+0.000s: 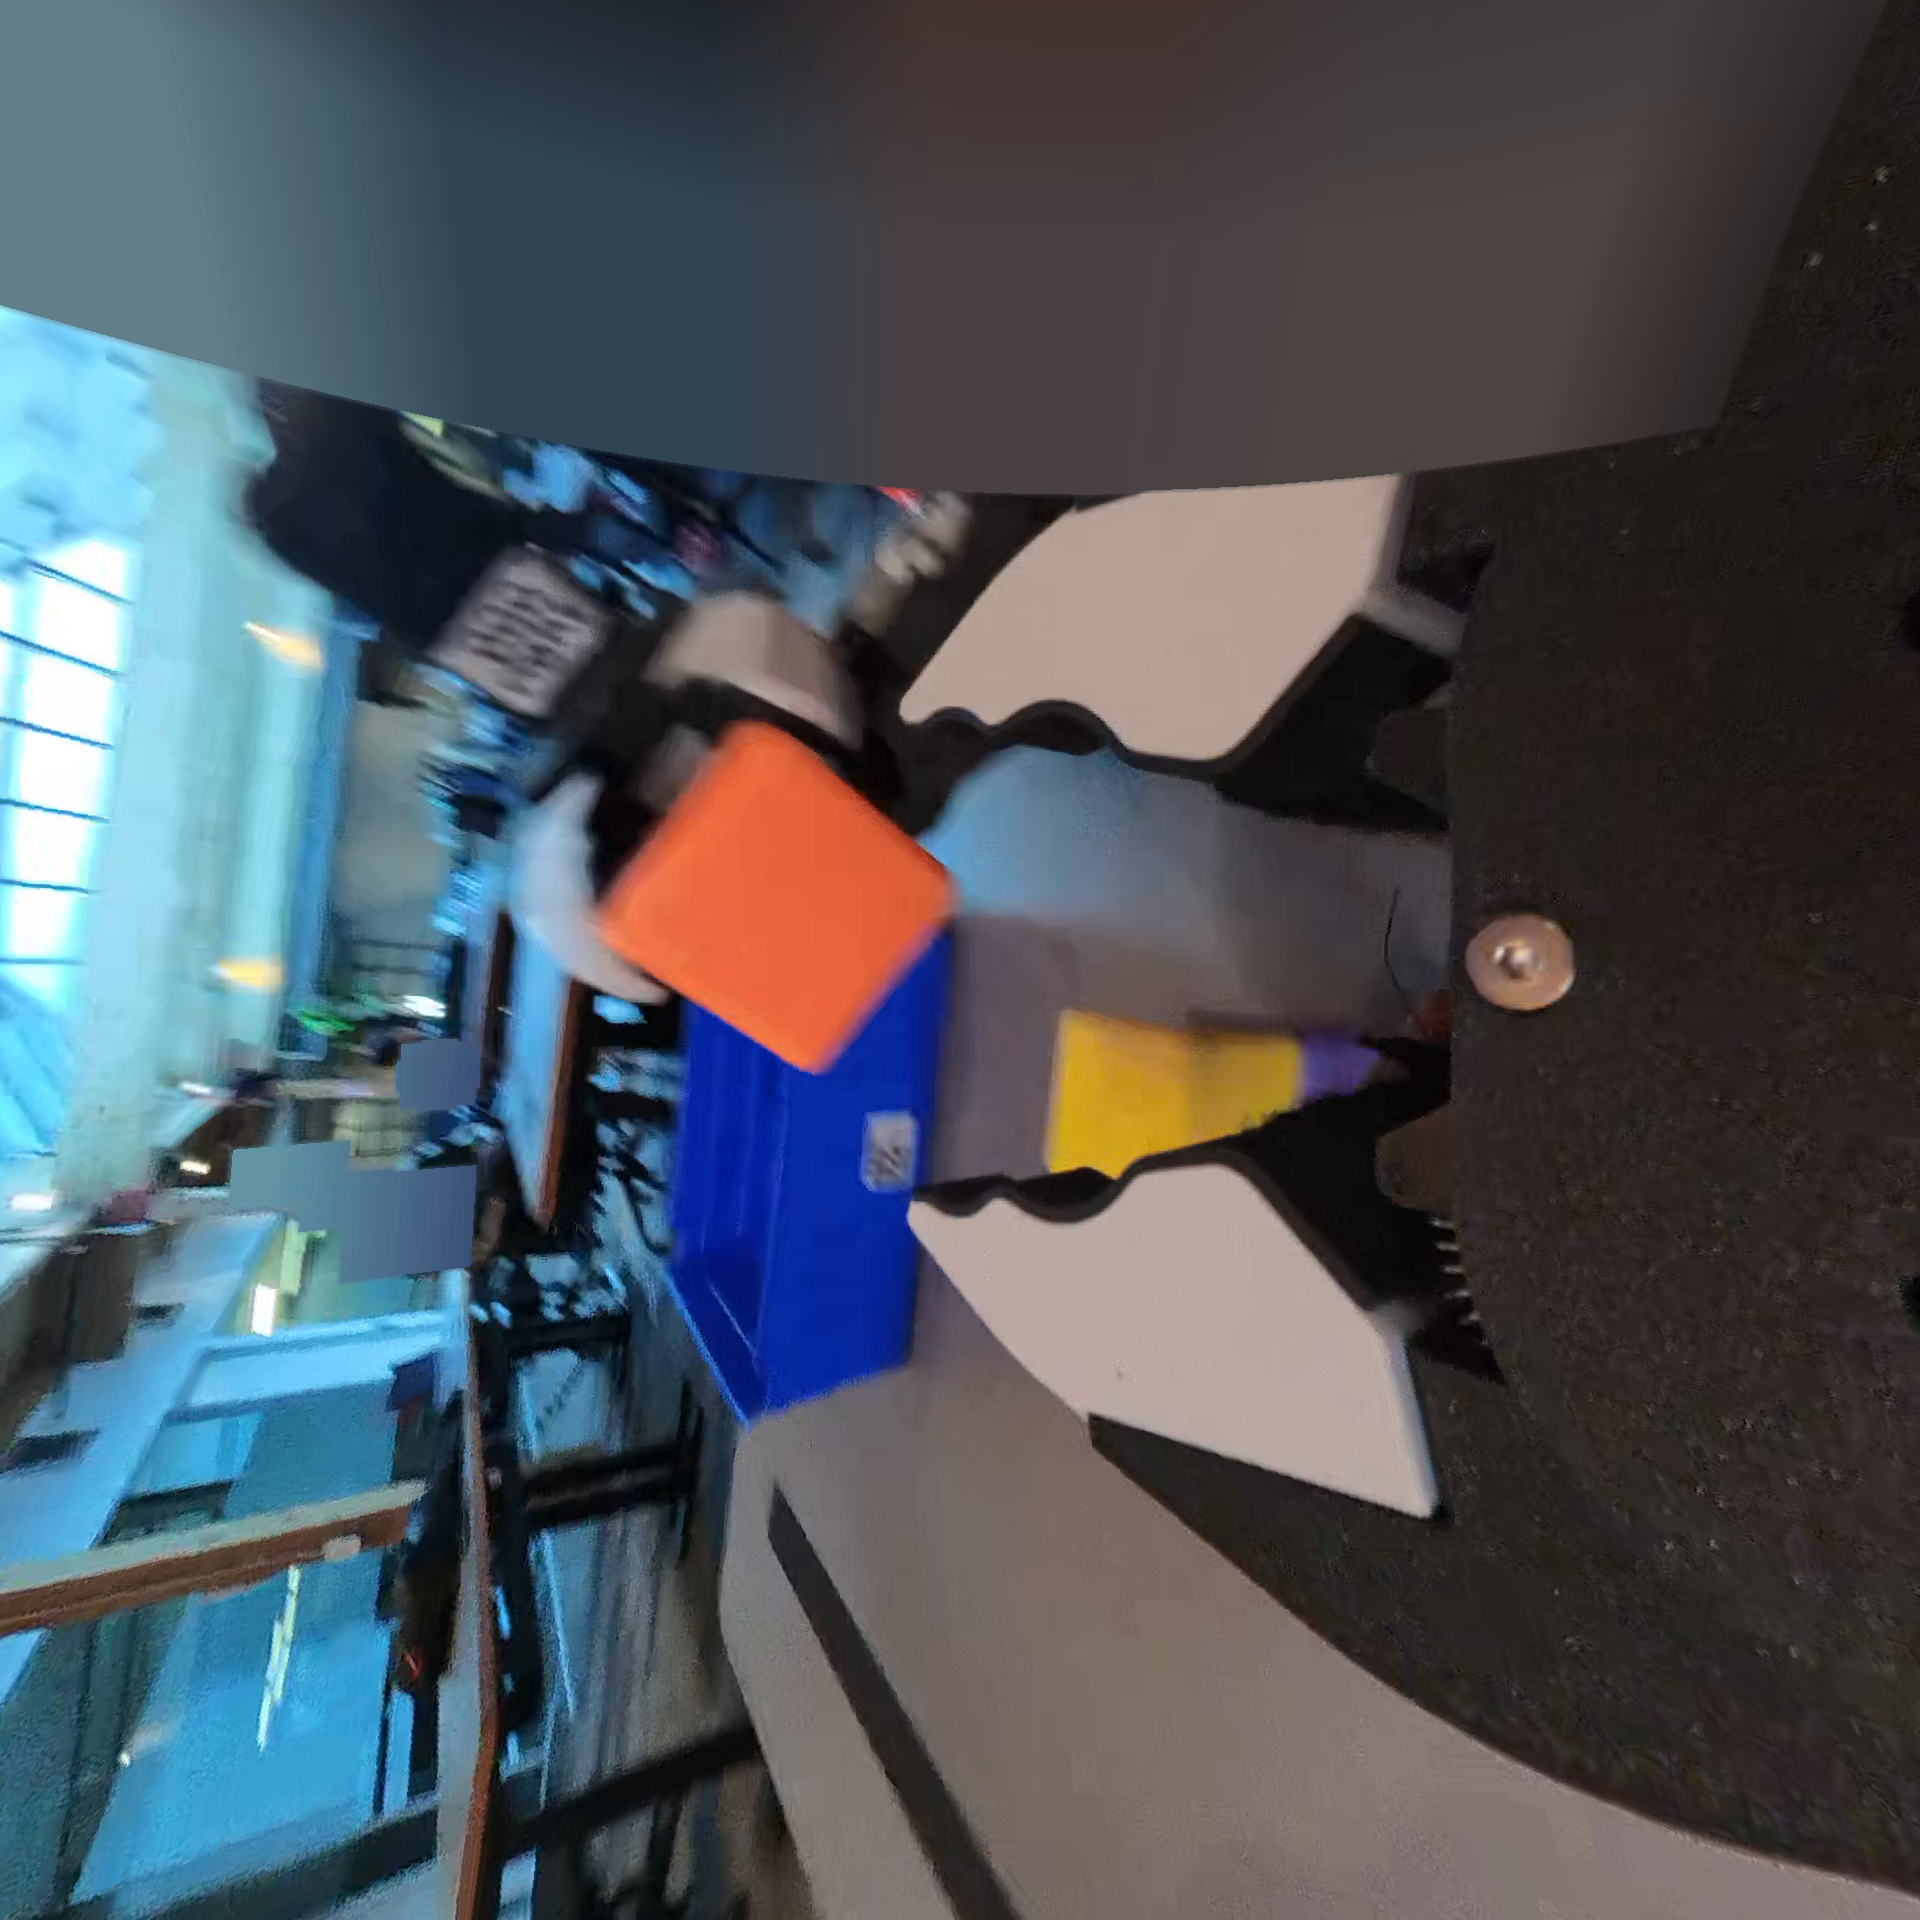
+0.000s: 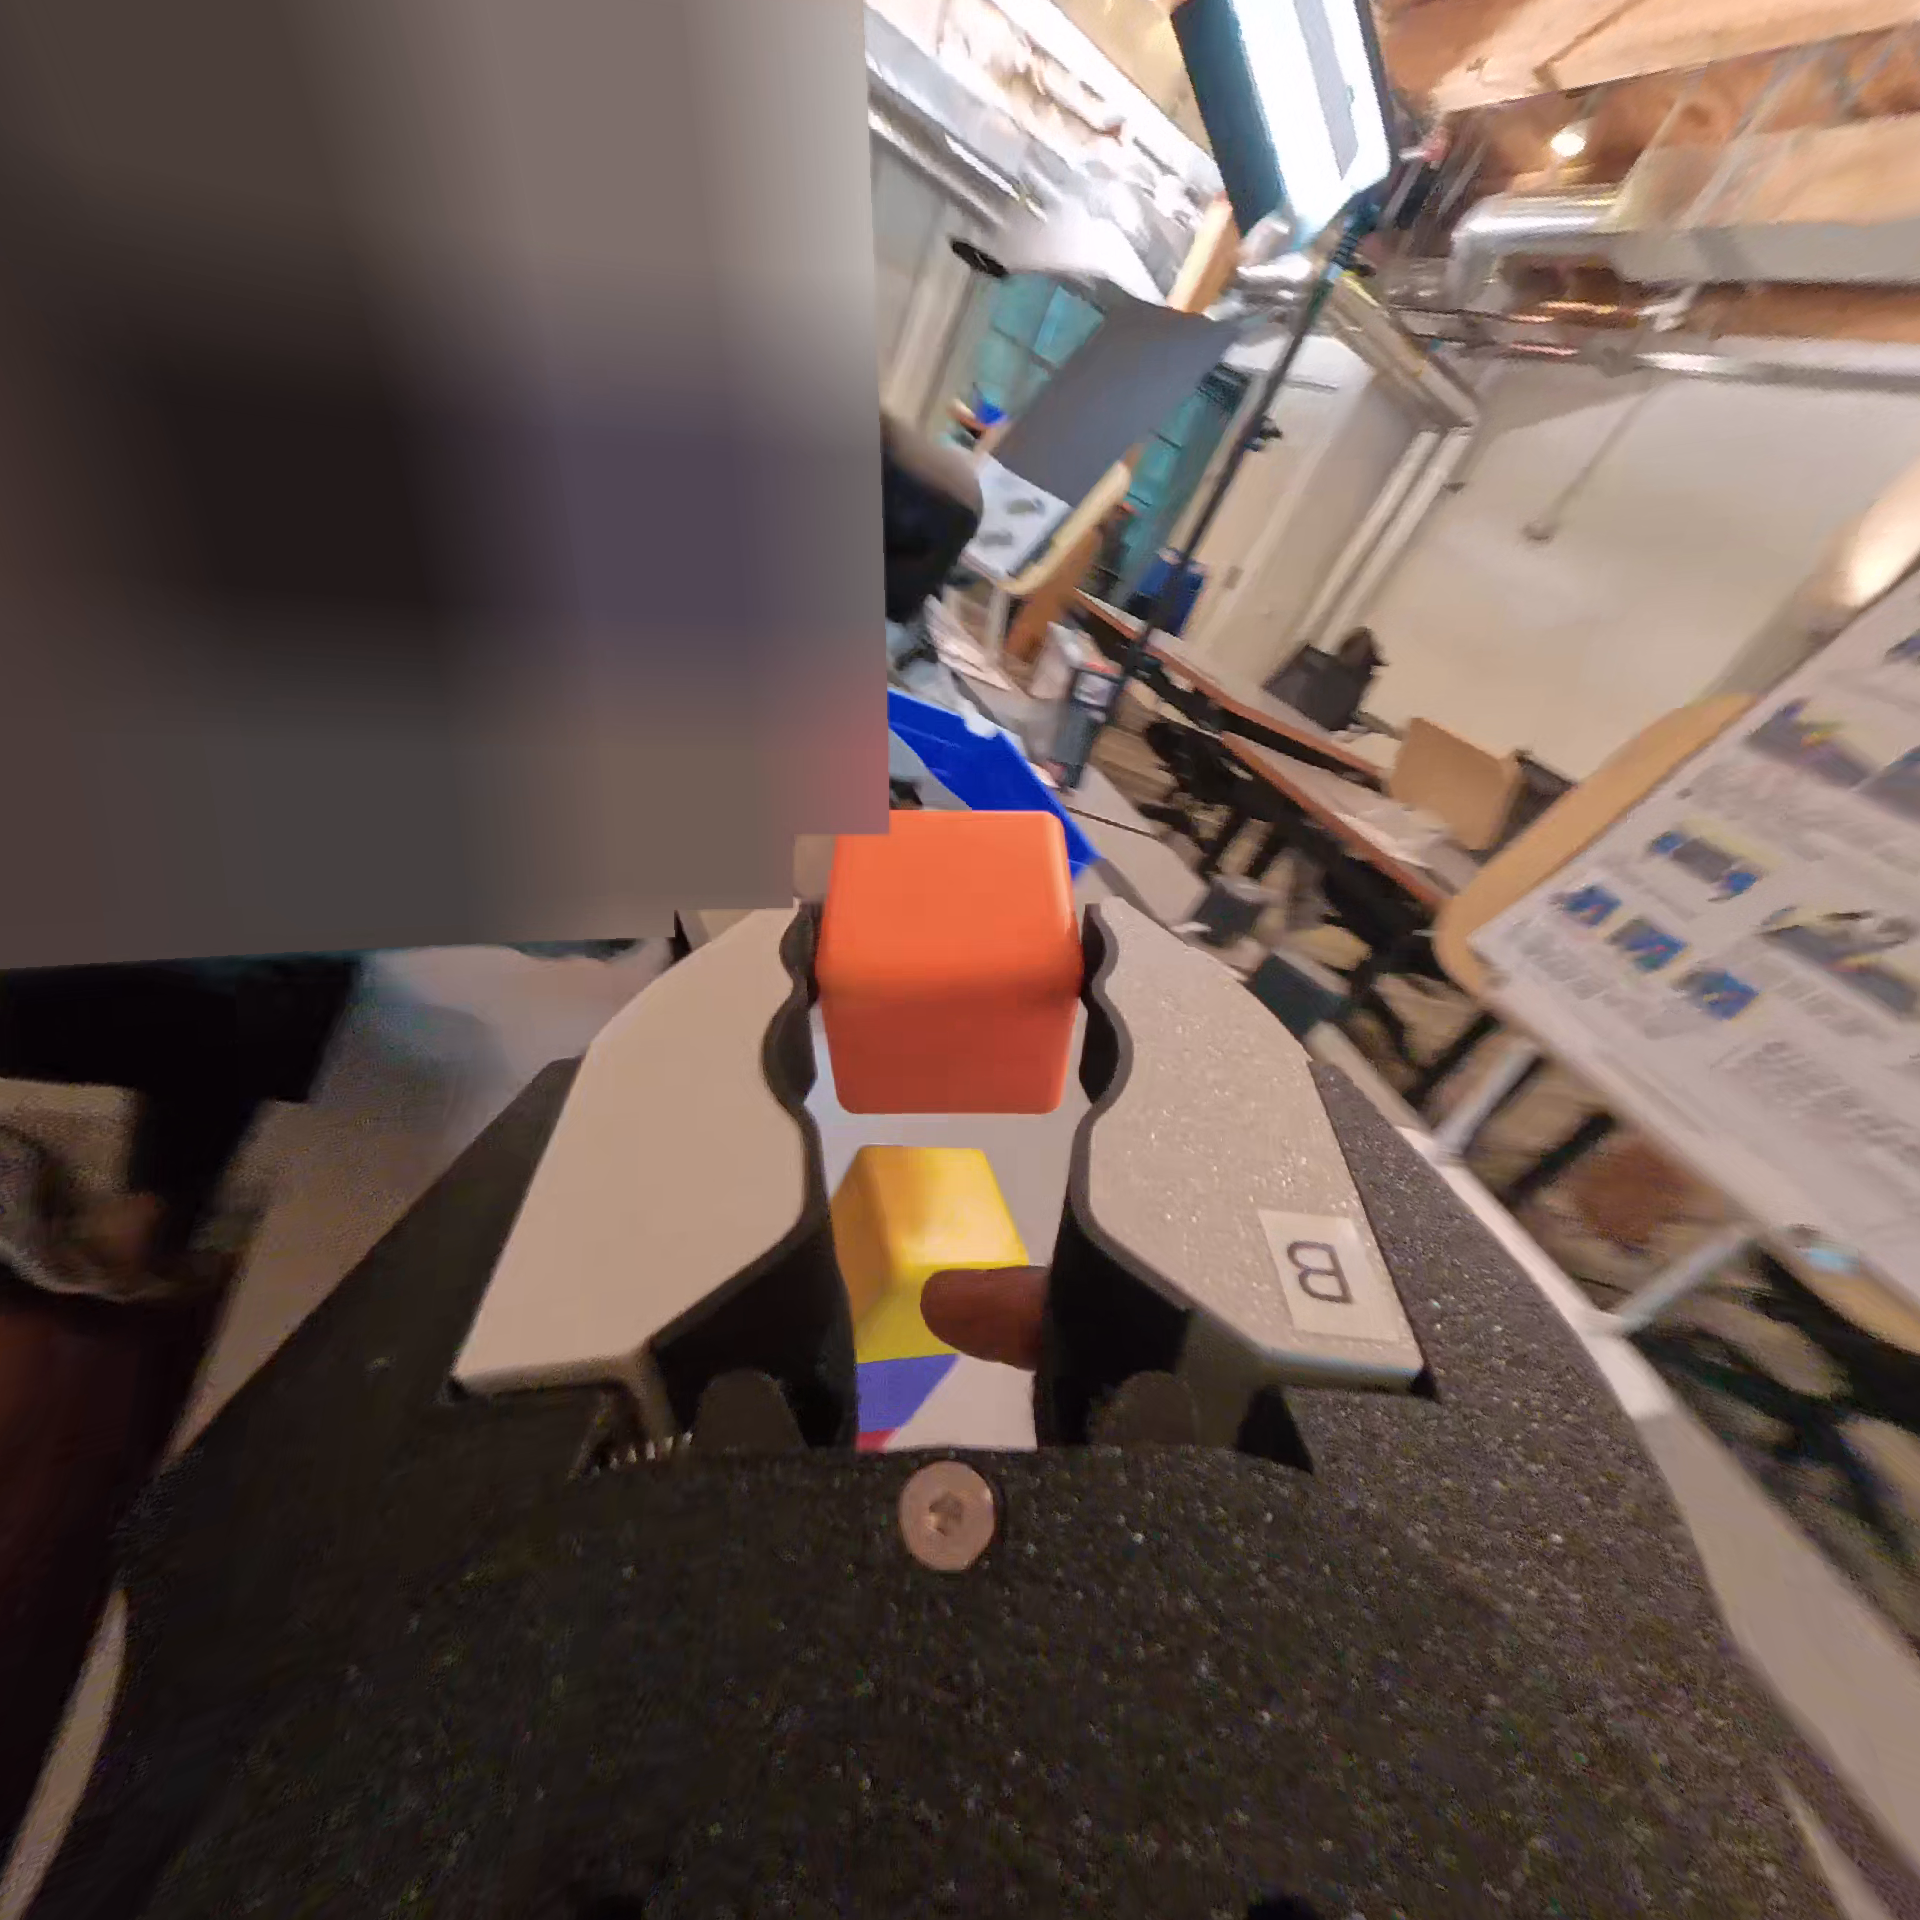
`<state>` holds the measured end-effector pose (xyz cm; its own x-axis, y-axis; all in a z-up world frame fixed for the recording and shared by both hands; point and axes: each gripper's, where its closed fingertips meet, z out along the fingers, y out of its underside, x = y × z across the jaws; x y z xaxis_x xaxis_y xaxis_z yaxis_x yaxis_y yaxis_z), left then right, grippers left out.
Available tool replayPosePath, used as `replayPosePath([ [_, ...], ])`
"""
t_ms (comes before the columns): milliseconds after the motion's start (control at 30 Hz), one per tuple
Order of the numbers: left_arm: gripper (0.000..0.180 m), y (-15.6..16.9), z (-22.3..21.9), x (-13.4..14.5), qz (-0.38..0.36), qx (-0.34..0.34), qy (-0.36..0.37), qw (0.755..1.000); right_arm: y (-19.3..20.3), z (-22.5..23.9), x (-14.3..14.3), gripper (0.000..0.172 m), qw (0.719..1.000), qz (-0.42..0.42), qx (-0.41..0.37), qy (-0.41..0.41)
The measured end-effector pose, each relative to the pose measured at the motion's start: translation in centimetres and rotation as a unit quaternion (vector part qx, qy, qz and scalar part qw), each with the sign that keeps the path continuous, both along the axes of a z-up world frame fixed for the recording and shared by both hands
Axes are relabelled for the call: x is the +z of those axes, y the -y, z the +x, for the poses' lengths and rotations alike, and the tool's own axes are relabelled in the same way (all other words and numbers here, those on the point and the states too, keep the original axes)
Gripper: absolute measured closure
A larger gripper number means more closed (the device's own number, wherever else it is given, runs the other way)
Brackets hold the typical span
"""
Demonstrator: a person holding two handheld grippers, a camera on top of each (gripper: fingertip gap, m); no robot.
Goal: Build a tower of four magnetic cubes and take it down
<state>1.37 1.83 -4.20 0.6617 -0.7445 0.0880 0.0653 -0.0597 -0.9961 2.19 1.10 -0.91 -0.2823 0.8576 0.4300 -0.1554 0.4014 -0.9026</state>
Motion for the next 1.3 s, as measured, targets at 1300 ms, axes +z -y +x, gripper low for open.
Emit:
replayPosePath([
  [1300,0.129,-3.9,0.3,-8.8,-0.053,0.004,-0.116,0.992,-2.8,-3.1,-6.1,0.123,0.964,-0.143,0.127,0.185],
])
